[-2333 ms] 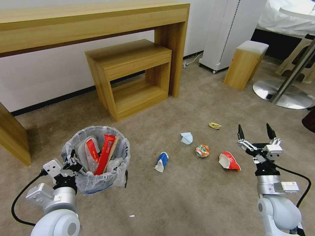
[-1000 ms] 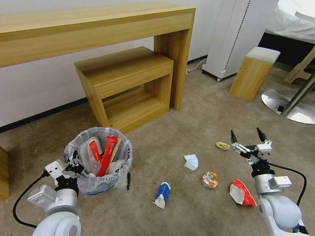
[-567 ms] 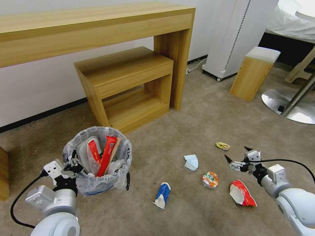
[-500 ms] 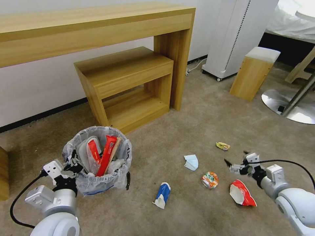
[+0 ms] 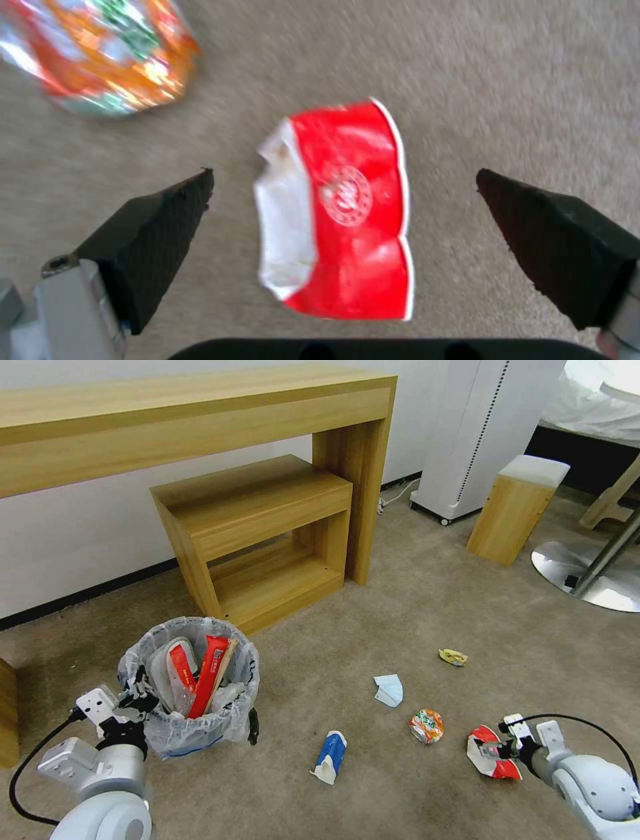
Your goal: Pick up the trash bin and place the garbage on the floor into it.
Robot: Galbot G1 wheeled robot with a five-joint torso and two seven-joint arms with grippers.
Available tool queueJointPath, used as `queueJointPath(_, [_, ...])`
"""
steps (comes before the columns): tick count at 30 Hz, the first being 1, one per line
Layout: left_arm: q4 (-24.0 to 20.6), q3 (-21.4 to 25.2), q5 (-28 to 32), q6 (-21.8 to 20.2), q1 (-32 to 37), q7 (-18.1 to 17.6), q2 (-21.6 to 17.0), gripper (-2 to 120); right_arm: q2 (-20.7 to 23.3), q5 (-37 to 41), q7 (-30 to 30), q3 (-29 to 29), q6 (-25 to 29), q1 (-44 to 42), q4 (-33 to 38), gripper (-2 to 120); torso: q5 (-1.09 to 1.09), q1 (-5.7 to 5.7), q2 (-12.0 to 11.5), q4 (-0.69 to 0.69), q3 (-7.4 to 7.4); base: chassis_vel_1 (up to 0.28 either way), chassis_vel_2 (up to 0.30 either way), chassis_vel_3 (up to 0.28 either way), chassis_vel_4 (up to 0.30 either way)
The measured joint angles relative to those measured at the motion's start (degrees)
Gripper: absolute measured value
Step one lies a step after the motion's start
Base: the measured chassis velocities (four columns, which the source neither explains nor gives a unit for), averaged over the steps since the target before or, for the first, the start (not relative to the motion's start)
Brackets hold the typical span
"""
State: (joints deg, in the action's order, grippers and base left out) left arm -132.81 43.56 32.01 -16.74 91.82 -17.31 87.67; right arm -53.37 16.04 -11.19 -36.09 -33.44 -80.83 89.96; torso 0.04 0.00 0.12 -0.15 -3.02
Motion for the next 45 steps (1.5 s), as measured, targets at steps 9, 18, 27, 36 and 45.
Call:
queueJointPath(9, [0.66,0.0,-0.14,-0.05,-0.19,-0.06,-0.02,3,-2.63,-2.19,0.0,0.83,3.22,3.52,-7.92,83,0.0,0.0,0.0,0.0,0.0,0.0,0.0,0.0,0.0])
queueJointPath(18, [0.61,-0.08,-0.25,0.02,-0.13,-0.1,0.12,3,-3.72,-3.38,-0.11,1.19,5.96,5.0,-9.98,50,0.0,0.0,0.0,0.01,0.0,0.0,0.0,0.0,0.0])
queueJointPath(27, [0.28,-0.42,-0.35,0.21,0.01,-0.27,0.28,3,-3.78,-4.56,-0.21,1.28,8.56,4.5,-10.36,10,0.0,0.0,0.0,0.01,0.0,0.0,0.0,0.0,0.0])
queueJointPath(36, [0.08,-0.89,-0.64,0.22,-0.02,-0.33,0.39,3,-2.83,-5.08,0.93,1.66,12.24,2.84,-8.79,0,0.01,0.0,0.0,0.01,0.0,0.0,0.0,0.0,0.0])
queueJointPath(45, [1.43,-3.33,-0.59,0.07,0.13,-0.3,1.01,3,-1.42,14.82,-22.46,3.3,43.92,1.6,3.08,0,-0.01,0.0,0.0,0.04,0.0,0.0,0.0,0.0,0.0])
